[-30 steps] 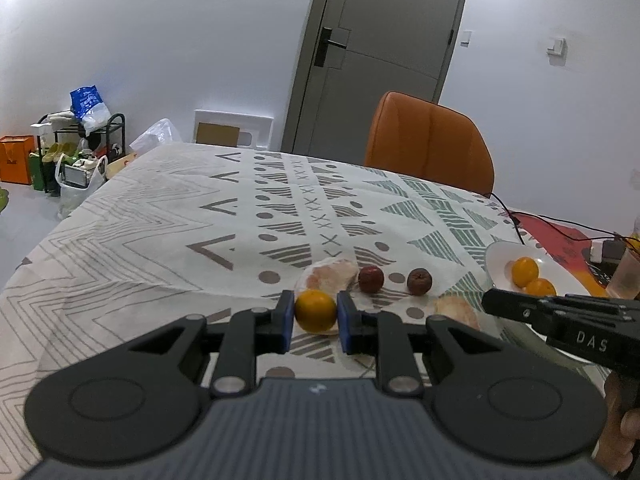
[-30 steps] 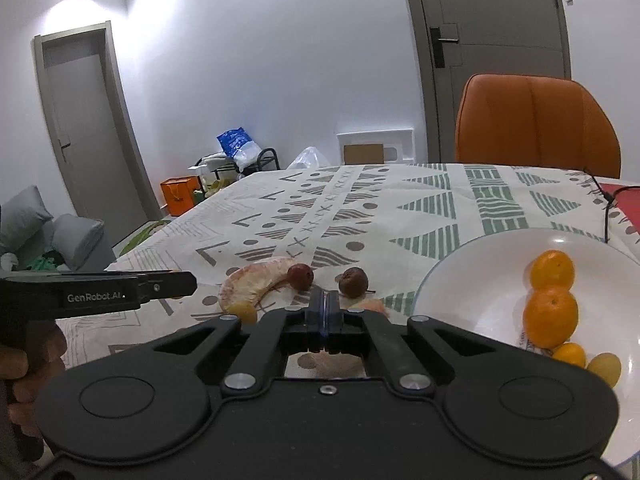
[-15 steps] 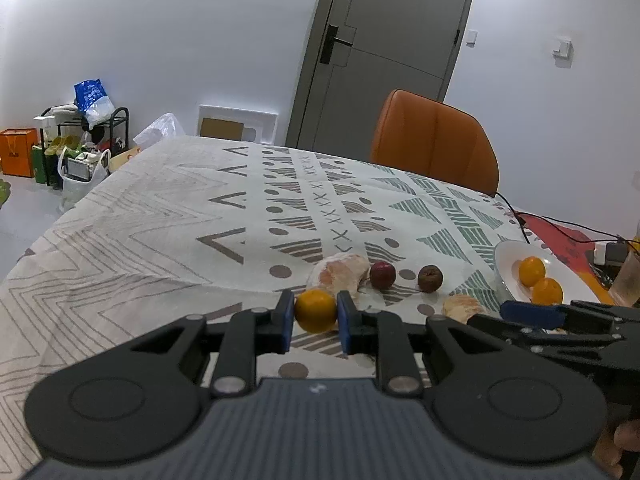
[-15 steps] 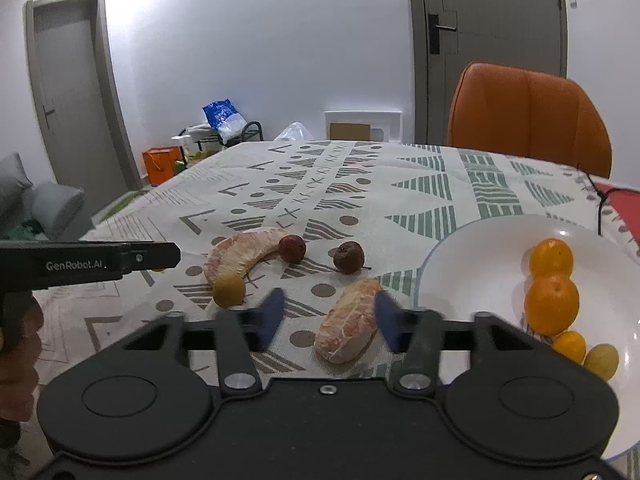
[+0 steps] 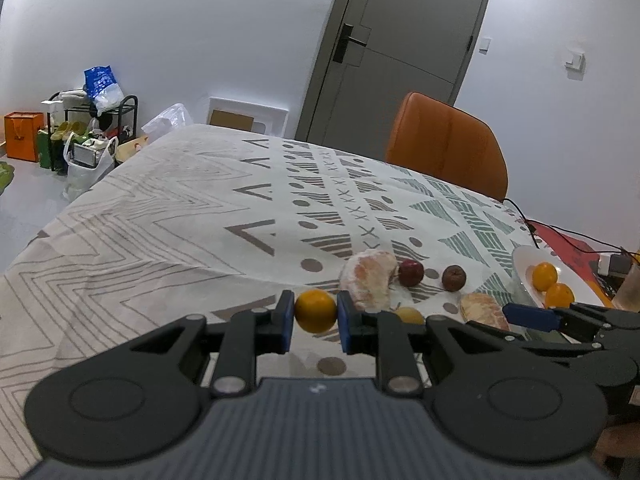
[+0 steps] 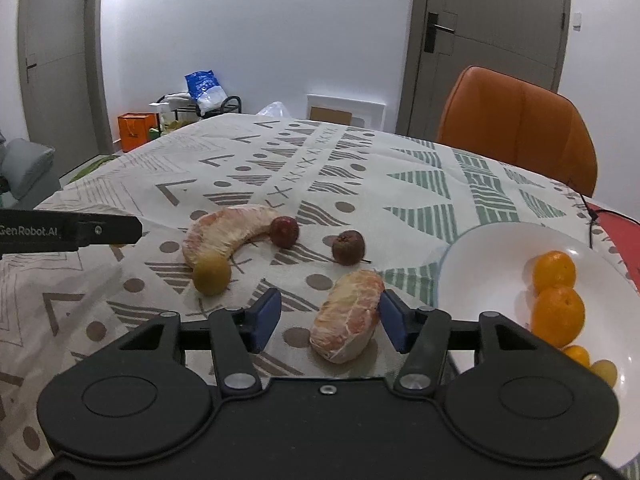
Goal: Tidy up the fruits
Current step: 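Carry the pomelo segment and mandarin over the white plate and open both tools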
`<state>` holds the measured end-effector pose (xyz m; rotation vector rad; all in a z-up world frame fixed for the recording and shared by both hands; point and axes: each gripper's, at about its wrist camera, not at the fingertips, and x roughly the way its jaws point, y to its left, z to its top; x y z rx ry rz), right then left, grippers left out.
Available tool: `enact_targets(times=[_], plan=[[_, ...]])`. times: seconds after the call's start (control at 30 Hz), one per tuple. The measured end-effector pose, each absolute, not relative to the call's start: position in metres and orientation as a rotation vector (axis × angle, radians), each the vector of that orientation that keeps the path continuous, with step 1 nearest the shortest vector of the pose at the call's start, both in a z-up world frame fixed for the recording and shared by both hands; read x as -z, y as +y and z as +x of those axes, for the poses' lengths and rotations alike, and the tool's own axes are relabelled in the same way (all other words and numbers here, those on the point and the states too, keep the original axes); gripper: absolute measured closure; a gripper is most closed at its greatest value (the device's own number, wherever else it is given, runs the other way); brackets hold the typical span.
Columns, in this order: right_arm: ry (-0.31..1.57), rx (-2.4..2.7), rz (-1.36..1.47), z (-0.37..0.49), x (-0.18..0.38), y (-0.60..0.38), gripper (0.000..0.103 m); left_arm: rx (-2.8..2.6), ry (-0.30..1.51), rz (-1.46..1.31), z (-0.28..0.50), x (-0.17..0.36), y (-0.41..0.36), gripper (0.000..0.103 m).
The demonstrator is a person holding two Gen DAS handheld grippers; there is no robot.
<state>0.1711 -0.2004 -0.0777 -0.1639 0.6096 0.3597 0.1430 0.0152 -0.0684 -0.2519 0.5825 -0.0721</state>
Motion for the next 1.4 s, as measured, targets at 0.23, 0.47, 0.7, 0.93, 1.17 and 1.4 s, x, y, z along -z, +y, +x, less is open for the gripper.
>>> enact_targets(times=[0.23,0.47,0.7,0.93,1.17,1.4], plan=[[0.614,-0.364,-0.143,0.179,0.075,-0.198,0.061,0.067,0.585,-0.263,0.143,0.071,0.023,0.082],[0.645,-0.351,-0.140,0.186,0.082,-0.194,0.055,0.063,0.588,-0.271,0.144,0.073,0.029,0.082],[0.655,-0.386,-0.158,0.187,0.085,-0.187,0.069,0.066,0.590,-0.271,0.144,0.074,0.029,0.082],[0.643,-0.407,-0.151,0.185,0.085,-0.187,0.070,0.063,0.591,-0.265,0.144,0.074,0.027,0.082],[0.586,-0.392,-0.104,0.180,0.073,-0.199,0.071,0.076,0.594,-0.242,0.145,0.070,0.018,0.082],[0.534,-0.362,-0.054,0.173,0.056,-0.226,0.071,0.106,0.579,-0.219,0.146,0.062,-0.004,0.082]])
